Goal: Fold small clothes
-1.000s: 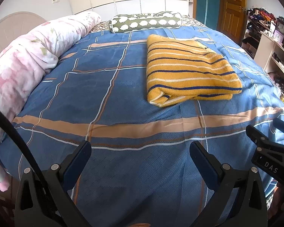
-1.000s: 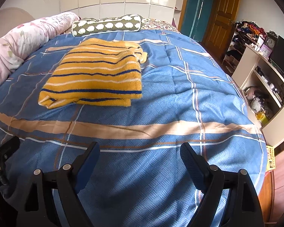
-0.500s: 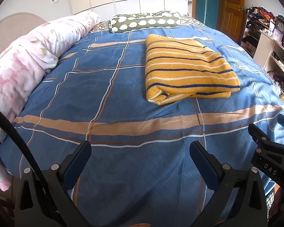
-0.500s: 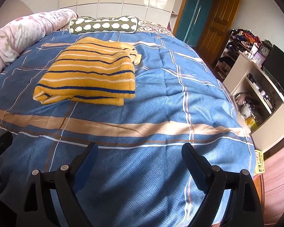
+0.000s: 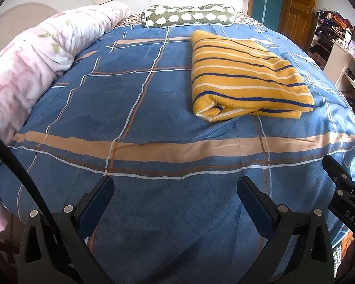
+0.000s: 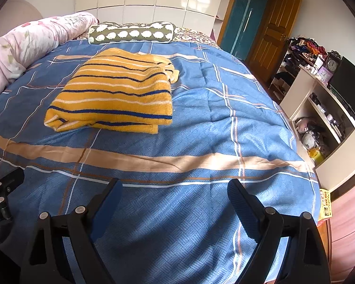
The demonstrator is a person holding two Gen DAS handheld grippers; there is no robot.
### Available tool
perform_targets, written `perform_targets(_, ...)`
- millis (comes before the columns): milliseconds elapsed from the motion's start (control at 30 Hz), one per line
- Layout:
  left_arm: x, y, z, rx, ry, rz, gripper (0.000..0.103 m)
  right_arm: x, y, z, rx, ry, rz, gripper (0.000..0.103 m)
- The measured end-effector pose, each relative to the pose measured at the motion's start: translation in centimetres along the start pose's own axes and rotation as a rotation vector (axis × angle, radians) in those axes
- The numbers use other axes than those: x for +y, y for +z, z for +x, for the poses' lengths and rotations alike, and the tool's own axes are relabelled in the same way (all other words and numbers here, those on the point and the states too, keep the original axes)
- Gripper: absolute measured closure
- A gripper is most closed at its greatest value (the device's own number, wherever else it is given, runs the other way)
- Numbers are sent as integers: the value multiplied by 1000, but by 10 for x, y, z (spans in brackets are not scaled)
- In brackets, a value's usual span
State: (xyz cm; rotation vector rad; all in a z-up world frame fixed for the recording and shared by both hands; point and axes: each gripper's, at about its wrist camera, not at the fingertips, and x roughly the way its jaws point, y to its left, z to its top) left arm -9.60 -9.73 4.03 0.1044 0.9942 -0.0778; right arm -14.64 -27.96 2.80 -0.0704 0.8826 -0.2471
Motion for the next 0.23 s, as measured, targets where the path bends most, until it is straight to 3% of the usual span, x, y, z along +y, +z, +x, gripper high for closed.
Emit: perform_targets(233,1,3,8,13,-17,0,0,4,0,9,20,19,-3,10)
